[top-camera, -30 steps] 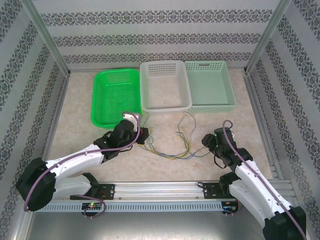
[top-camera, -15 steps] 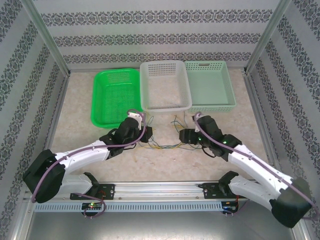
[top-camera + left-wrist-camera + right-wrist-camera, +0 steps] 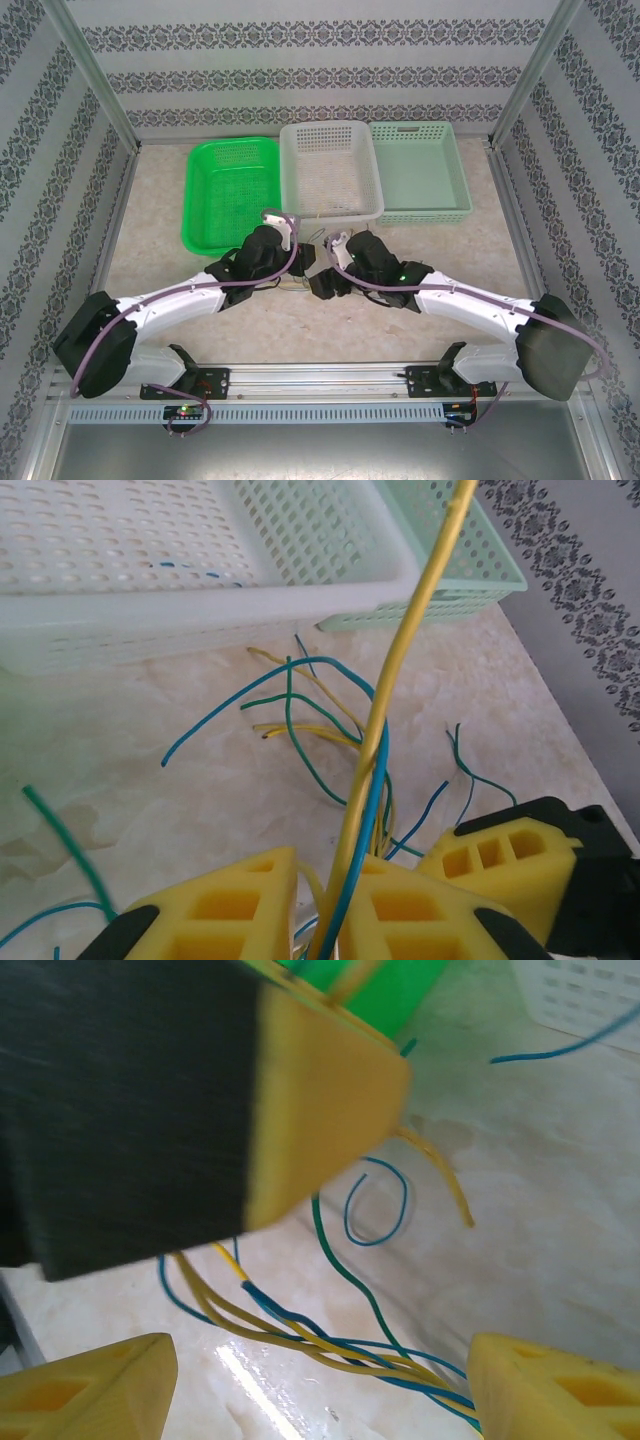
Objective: Untangle the cables
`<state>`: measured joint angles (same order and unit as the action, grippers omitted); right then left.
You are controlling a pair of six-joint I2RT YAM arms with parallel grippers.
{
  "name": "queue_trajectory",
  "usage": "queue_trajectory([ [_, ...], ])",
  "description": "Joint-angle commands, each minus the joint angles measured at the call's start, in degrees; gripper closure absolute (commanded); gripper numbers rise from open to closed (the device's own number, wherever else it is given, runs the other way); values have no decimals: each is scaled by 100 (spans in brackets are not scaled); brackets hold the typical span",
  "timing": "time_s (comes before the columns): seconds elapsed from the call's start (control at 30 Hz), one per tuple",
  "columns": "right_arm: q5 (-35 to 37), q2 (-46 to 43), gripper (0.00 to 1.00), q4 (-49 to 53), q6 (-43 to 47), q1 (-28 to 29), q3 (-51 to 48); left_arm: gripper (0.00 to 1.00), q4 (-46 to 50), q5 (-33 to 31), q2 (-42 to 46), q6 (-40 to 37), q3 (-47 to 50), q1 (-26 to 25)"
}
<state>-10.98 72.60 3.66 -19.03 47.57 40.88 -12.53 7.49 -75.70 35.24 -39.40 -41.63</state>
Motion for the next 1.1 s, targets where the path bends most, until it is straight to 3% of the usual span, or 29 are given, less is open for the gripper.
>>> queue_trajectory([
  [0.0, -284, 122, 23, -265, 201, 92, 165, 81, -184, 45, -62, 132, -177, 3],
  [0.37, -425, 220, 23, -570, 51, 365, 90, 81, -198, -15, -337, 496, -369, 18],
  [0.6, 20, 434, 27, -799, -102, 409, 20, 81, -601, 374, -486, 823, -440, 30],
  [0.73, 26, 740, 39, -869, -66, 411, 137, 81, -668, 381, -459, 938, -399, 26],
  [0.93, 164, 542, 81, -944, -167, 402, -70, 71, -540, 267, -259, 948, -317, 38],
  [0.97, 233, 423, 85, -941, -176, 402, -141, 67, -476, 216, -210, 936, -306, 43],
  [1.07, 354, 91, 89, -891, -185, 378, -330, 41, -270, 59, -20, 881, -254, 51],
])
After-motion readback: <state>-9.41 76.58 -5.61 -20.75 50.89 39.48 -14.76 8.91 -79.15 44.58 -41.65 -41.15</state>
